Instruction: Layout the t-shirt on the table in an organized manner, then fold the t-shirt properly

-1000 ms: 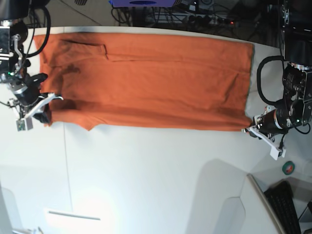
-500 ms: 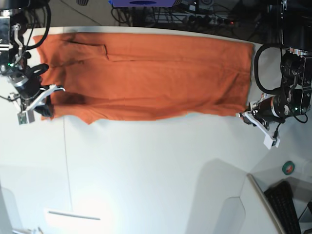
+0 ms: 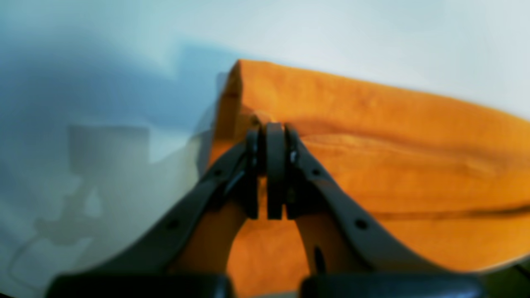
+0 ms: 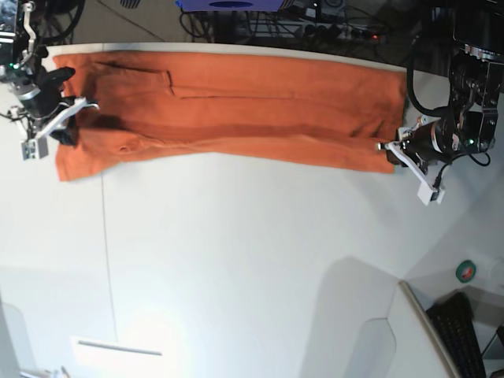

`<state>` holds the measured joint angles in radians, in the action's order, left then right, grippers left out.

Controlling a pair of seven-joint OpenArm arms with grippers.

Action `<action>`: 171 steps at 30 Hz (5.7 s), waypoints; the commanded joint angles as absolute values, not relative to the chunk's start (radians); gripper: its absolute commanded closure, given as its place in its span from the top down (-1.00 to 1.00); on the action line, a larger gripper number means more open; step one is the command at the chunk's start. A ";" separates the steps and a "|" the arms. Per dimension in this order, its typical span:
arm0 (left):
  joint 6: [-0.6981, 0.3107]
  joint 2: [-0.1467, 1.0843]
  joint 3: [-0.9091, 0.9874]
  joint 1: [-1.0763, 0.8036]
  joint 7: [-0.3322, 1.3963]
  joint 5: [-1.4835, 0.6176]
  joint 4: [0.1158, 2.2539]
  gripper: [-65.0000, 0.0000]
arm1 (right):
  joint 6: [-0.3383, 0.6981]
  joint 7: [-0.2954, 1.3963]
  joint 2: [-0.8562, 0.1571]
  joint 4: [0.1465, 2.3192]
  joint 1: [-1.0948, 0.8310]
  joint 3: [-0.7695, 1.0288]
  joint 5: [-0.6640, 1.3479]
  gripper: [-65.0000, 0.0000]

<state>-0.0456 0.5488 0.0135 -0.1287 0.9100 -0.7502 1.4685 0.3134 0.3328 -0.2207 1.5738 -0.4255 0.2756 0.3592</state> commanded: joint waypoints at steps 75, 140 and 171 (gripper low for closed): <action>-0.047 0.421 0.289 -0.340 0.983 -0.739 1.733 0.00 | 0.268 0.312 -0.174 1.662 -0.466 0.272 0.364 -0.74; -0.341 0.246 0.524 -0.122 0.868 -0.587 1.248 1.00 | 0.268 0.312 -0.179 1.626 -0.334 0.271 0.366 -1.00; -0.085 0.348 0.249 -0.335 0.667 -0.587 1.831 -1.00 | 0.268 0.312 -0.179 1.649 -0.374 0.271 0.367 -1.00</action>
<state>-0.0792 0.3408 0.2447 -0.3420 0.6872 -0.5789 1.8172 0.2684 0.3367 -0.1673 1.6291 -0.3775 0.2665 0.3592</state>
